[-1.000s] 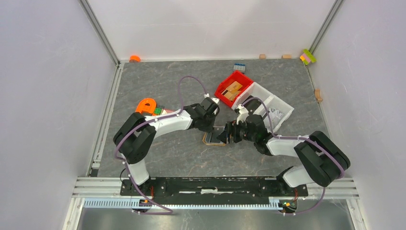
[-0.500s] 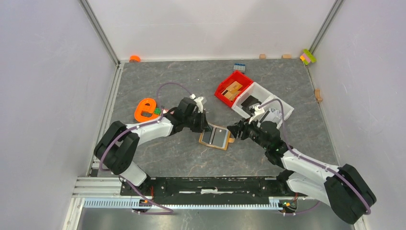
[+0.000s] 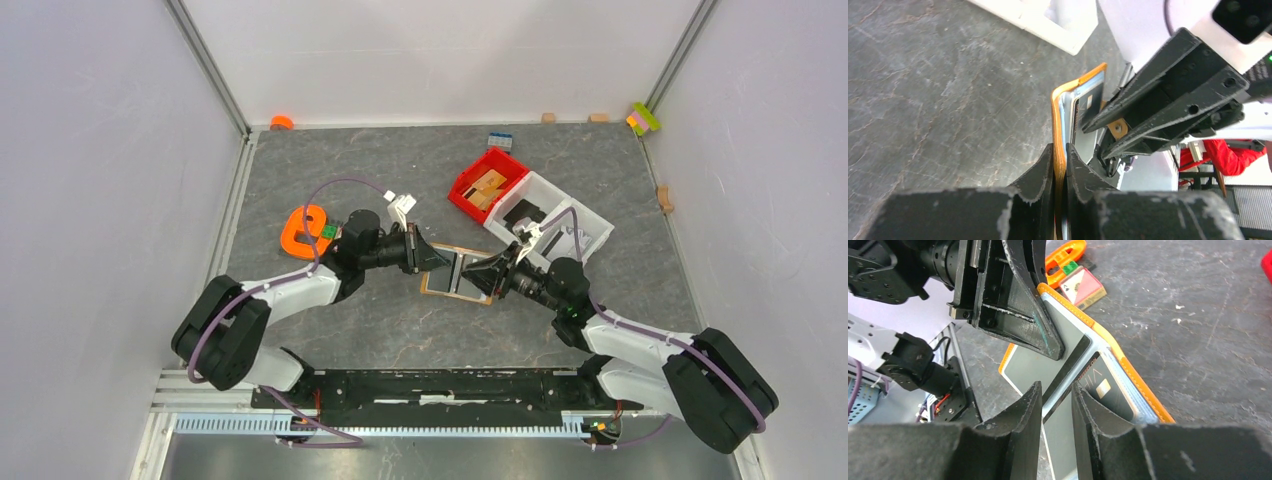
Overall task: Take the credit cards out of the card holder
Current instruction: Remove the credit card from the card holder.
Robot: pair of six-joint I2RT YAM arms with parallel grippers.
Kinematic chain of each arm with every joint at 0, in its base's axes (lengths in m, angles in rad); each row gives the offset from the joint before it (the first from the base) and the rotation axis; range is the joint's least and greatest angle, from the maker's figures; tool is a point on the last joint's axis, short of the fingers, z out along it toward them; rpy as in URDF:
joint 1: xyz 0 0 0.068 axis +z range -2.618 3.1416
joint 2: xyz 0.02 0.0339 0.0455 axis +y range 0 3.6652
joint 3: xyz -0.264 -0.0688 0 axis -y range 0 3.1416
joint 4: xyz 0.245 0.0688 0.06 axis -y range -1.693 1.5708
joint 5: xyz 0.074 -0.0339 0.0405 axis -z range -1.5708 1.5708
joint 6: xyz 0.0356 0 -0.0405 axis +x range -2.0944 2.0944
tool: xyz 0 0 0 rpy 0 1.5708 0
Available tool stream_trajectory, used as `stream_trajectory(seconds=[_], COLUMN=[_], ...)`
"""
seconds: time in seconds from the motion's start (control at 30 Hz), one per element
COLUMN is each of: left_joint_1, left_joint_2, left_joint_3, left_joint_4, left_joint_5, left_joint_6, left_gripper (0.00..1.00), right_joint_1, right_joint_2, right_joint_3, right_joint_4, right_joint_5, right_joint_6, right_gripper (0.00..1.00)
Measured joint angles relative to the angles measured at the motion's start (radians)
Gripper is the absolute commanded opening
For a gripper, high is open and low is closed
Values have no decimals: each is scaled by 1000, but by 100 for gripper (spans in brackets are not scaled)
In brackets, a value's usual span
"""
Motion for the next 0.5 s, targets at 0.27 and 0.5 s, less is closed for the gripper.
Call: stream_trajectory(seconds=[0.27,0.5], left_joint_1=[4,6], left_joint_2=[-69,-69], left_joint_3=[-67,-98], left_joint_4=[161,311], left_joint_5=[41,95], left_joint_6=[-46,-108], left_gripper=[8,11], right_joint_1=[-1,-3], right_joint_2=[5,34], right_joint_3=[-9,-19], right_joint_4=[109,210], right_joint_5=[-74,-135], right_joint_6=[54,108], right_gripper=[32,32])
